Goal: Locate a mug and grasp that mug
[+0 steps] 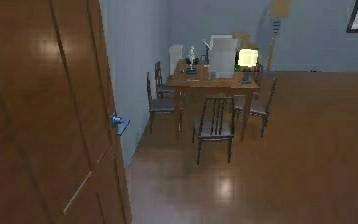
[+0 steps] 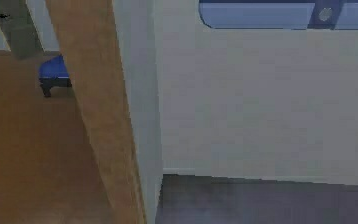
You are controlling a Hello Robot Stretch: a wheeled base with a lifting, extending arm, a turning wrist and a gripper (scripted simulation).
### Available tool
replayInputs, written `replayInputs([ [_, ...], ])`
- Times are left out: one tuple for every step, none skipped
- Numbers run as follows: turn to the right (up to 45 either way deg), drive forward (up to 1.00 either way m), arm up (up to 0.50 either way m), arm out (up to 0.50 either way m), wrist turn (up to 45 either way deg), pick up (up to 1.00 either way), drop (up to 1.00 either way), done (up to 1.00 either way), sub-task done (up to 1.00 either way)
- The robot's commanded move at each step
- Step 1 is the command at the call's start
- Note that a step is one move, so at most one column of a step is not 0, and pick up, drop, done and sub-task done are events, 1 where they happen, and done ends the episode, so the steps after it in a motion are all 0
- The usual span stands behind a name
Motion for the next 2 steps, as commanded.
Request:
replayInputs([
  [0.0, 0.30, 0.00, 0.00, 0.0, 0.00, 0.00, 0.00, 0.00],
  [12.0, 0.00, 0.00, 0.00, 0.0, 0.00, 0.00, 0.00, 0.00],
])
